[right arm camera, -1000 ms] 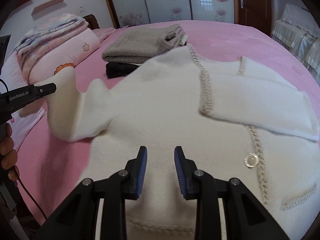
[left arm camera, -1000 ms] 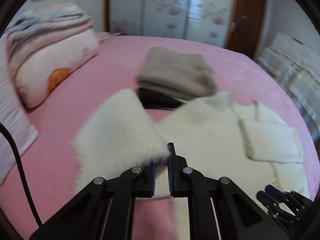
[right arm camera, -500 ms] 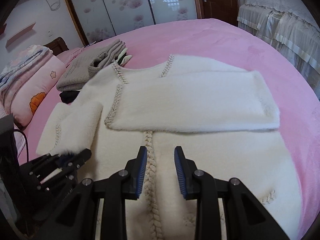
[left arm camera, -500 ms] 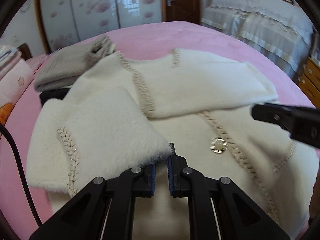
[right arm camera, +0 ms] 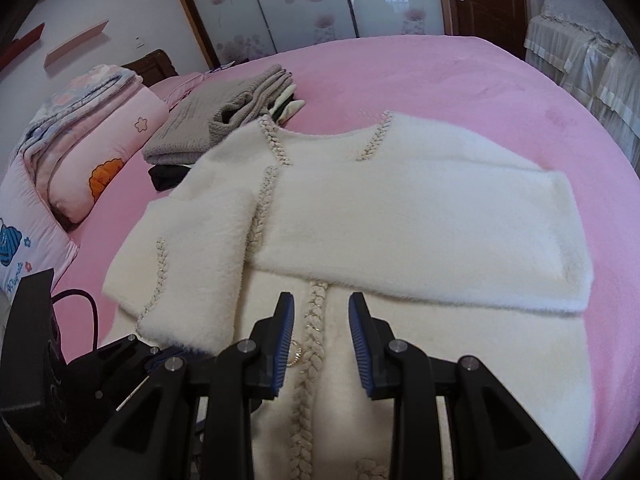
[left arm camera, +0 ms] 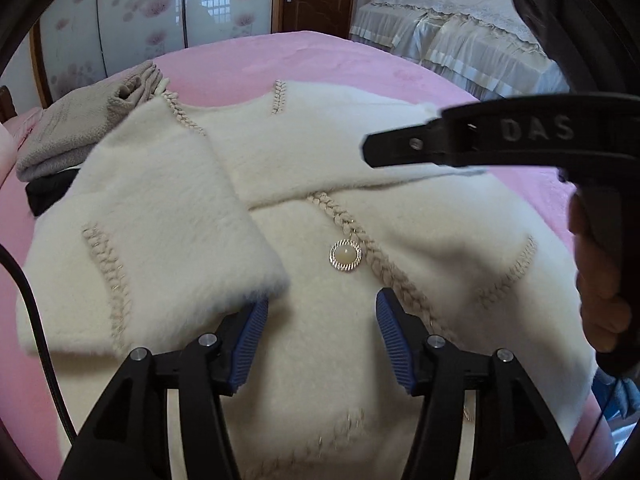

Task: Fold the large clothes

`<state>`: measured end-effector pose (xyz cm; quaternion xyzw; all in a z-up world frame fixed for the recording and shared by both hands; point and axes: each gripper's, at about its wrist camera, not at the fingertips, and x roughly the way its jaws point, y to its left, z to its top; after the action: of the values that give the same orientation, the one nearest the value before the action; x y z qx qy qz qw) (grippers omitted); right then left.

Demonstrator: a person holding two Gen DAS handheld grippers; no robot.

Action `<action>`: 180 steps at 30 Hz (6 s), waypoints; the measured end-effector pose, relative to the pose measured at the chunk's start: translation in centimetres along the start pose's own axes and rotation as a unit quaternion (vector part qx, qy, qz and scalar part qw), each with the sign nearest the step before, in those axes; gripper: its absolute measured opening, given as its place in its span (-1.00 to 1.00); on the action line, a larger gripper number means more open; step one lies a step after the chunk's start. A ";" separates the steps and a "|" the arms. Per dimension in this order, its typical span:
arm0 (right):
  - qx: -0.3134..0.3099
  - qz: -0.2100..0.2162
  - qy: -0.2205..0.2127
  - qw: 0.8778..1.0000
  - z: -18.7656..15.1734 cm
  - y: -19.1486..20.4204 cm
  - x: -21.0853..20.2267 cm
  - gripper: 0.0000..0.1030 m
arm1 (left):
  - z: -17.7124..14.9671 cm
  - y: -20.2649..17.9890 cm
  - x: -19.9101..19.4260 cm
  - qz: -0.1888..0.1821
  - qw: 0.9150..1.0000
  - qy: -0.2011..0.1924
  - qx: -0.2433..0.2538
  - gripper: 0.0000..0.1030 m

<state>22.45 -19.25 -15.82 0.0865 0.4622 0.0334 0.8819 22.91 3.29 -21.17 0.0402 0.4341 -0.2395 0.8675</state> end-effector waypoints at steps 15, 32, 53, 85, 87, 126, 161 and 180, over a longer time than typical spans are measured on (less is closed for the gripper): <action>-0.104 0.060 -0.008 0.993 3.4 12.7 3.4 0.10 | -2.6 10.9 -8.4 0.248 0.959 0.020 -0.136 0.07; -0.192 -0.081 0.076 0.975 1.5 18.8 15.2 0.03 | -5.6 15.5 -5.2 0.242 0.941 0.054 -0.230 0.07; -0.124 -0.023 -0.091 0.988 12.2 6.7 -2.5 -0.80 | -2.1 17.4 0.4 0.286 0.931 0.056 -0.218 -0.59; 0.092 0.032 0.061 0.993 6.3 -8.3 10.8 -0.01 | 1.9 26.5 -0.3 0.117 0.953 0.036 -0.279 0.06; 0.080 0.027 0.064 0.994 6.4 -8.1 11.0 -0.01 | 2.2 28.3 2.4 0.105 0.951 0.070 -0.284 0.06; 0.053 -0.137 0.020 0.989 8.7 -9.8 14.1 -0.69 | 8.5 28.9 10.0 0.237 0.949 0.081 -0.193 -0.56; 0.013 -0.097 0.010 0.995 -0.4 -6.1 6.3 -0.99 | -2.0 14.1 1.8 0.177 0.944 0.044 -0.275 -0.62; 0.041 -0.106 0.023 0.993 0.2 -4.9 3.2 -0.87 | -0.3 13.2 -3.1 0.210 0.938 0.037 -0.273 0.20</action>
<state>24.31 -23.64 -19.17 0.0723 0.4902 -0.0769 0.8652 27.05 16.21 -20.84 -0.0987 0.4964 0.0773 0.8590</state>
